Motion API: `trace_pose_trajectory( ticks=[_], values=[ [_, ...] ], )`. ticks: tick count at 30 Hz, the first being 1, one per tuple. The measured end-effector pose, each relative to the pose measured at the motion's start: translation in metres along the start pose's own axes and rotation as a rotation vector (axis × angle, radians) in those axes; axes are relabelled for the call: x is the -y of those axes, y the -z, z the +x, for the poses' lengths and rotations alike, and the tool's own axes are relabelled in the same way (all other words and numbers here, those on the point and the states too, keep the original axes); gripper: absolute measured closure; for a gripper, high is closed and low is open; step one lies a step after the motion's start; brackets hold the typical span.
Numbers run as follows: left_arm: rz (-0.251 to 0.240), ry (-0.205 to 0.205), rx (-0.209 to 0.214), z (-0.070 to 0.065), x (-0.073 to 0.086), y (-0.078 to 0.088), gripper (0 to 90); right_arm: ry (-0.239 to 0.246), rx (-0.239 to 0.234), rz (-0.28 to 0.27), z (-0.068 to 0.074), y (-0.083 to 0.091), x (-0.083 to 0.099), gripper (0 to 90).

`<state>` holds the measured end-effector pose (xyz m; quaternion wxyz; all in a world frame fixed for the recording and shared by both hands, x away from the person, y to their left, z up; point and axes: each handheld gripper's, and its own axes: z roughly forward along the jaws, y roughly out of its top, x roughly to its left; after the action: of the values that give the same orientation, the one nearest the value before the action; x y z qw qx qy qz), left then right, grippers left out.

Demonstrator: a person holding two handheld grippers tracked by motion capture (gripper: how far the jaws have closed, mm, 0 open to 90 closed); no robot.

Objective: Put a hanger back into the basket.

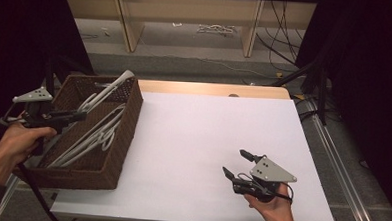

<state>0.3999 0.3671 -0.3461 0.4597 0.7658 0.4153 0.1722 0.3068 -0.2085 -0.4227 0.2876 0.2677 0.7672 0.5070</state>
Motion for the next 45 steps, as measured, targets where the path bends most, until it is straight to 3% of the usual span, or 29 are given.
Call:
trace_pose_trajectory(
  ticks=[10,12,16,17,21,25,28,30,32,34,39,41,45],
  values=[
    [0.061,-0.014,-0.023,0.008,0.014,-0.007,81.1,-0.002,-0.002,0.005,-0.001,0.001,0.000,27.8],
    [0.108,-0.037,-0.033,0.011,0.017,-0.009,81.2,-0.001,-0.003,0.003,-0.002,0.001,0.000,27.8],
    [0.136,-0.005,-0.035,0.014,0.025,-0.017,81.1,0.000,-0.001,0.004,-0.002,0.000,0.001,27.8],
    [0.166,-0.023,-0.033,0.016,0.026,-0.019,81.0,-0.002,-0.002,0.003,-0.002,0.000,0.001,27.8],
    [0.195,-0.023,-0.028,0.014,0.029,-0.026,80.9,-0.001,0.000,0.003,-0.002,0.000,0.001,27.8],
    [0.259,-0.050,-0.036,0.015,0.031,-0.033,81.1,-0.003,-0.002,0.003,-0.002,0.000,0.001,27.8],
    [0.280,-0.056,-0.043,0.013,0.034,-0.038,81.3,-0.004,-0.002,0.008,-0.002,0.001,0.000,27.8],
    [0.288,-0.039,-0.042,0.012,0.036,-0.041,81.3,-0.005,-0.003,0.007,-0.002,0.001,0.000,27.7],
    [0.313,-0.058,-0.035,0.013,0.036,-0.041,81.4,0.000,-0.002,0.006,-0.002,0.001,0.001,27.8],
    [0.305,-0.042,-0.036,0.012,0.037,-0.043,81.3,-0.002,-0.004,0.003,-0.002,0.001,0.001,27.8],
    [0.343,-0.027,-0.011,0.011,0.040,-0.046,79.6,-0.002,0.001,0.000,-0.001,0.001,0.000,27.8],
    [0.348,-0.016,-0.004,0.012,0.042,-0.047,74.7,-0.002,0.002,0.000,-0.002,0.001,0.000,27.8],
    [0.315,0.026,-0.032,0.012,0.039,-0.041,62.1,-0.003,0.006,-0.002,-0.002,0.001,0.000,27.7]
  ],
)
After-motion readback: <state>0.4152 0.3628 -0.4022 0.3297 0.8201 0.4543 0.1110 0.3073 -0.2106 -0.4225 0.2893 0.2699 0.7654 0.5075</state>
